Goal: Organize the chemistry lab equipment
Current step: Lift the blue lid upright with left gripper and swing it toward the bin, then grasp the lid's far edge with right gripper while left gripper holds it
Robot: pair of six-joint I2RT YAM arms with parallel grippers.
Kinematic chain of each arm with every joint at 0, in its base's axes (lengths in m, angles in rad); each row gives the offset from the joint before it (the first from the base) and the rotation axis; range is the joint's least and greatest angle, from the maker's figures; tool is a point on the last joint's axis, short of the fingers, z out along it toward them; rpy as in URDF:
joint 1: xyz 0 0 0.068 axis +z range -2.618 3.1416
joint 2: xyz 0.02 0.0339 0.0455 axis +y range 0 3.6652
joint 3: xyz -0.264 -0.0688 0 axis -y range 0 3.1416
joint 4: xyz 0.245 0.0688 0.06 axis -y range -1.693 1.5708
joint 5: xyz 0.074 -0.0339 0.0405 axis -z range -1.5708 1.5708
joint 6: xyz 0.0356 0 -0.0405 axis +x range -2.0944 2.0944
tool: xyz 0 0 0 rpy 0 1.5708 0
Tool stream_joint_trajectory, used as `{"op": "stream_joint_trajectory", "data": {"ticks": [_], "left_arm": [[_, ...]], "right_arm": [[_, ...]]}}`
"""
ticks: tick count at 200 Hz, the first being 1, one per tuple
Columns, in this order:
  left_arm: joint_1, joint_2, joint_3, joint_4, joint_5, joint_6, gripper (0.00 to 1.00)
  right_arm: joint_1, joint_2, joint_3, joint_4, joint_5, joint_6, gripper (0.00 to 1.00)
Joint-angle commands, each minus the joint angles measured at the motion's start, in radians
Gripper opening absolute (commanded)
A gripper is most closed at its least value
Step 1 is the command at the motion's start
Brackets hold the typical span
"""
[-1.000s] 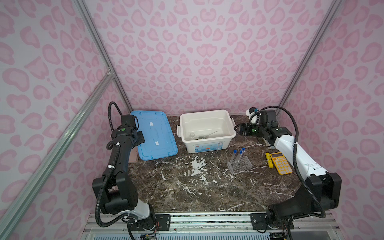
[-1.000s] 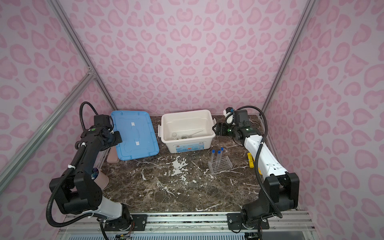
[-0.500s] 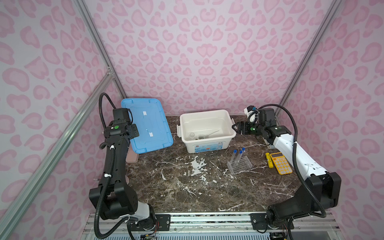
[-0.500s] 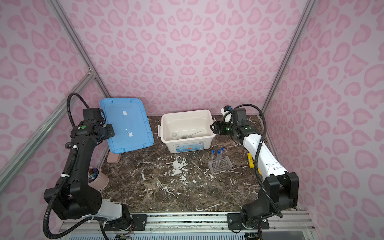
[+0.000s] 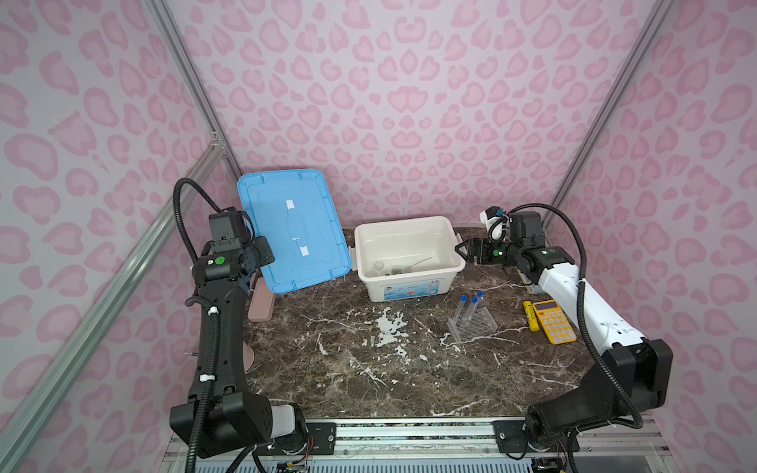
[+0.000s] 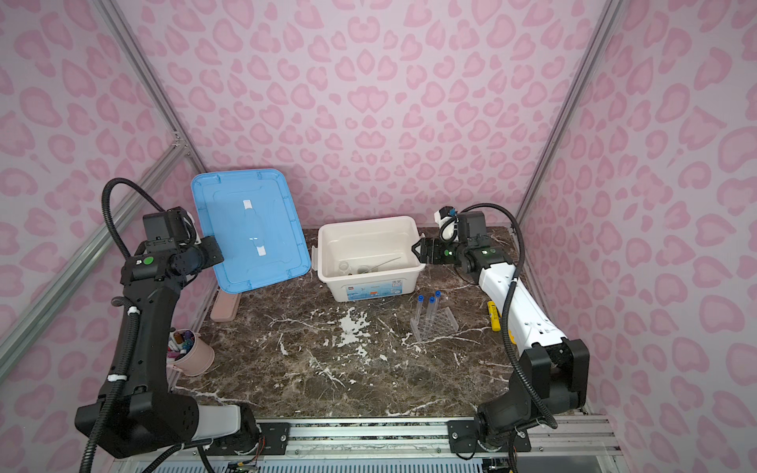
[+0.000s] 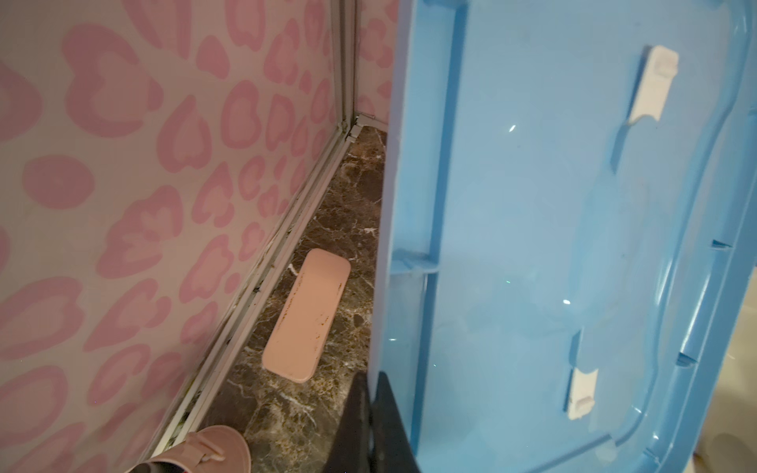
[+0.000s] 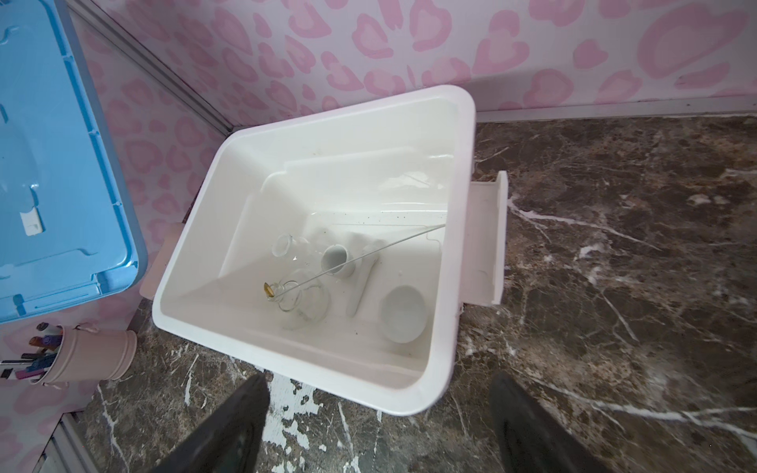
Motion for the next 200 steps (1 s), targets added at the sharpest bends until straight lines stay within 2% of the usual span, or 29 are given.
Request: {"op": "stream_joint_trajectory", "data": {"ticks": [1, 71, 97, 130, 200], "left_arm": [[-0.03, -0.008, 0.018, 0.098, 0.115, -0.054, 0.04], [-0.208, 0.093, 0.077, 0.198, 0.205, -0.115, 0.03], [-0.278, 0.156, 0.115, 0.211, 0.201, -0.119, 0.03], [-0.35, 0.237, 0.158, 0.24, 0.22, -0.147, 0.04], [-0.466, 0.353, 0.247, 0.301, 0.26, -0.181, 0.03]], "right_arm": [[0.002, 0.018, -0.006, 0.069, -0.072, -0.02, 0.88], [0.005, 0.019, -0.049, 0.301, -0.25, 0.064, 0.9], [0.007, 0.022, -0.075, 0.396, -0.3, 0.12, 0.9], [0.006, 0.012, -0.105, 0.477, -0.321, 0.167, 0.88], [-0.015, 0.026, -0.122, 0.532, -0.347, 0.207, 0.82]]}}
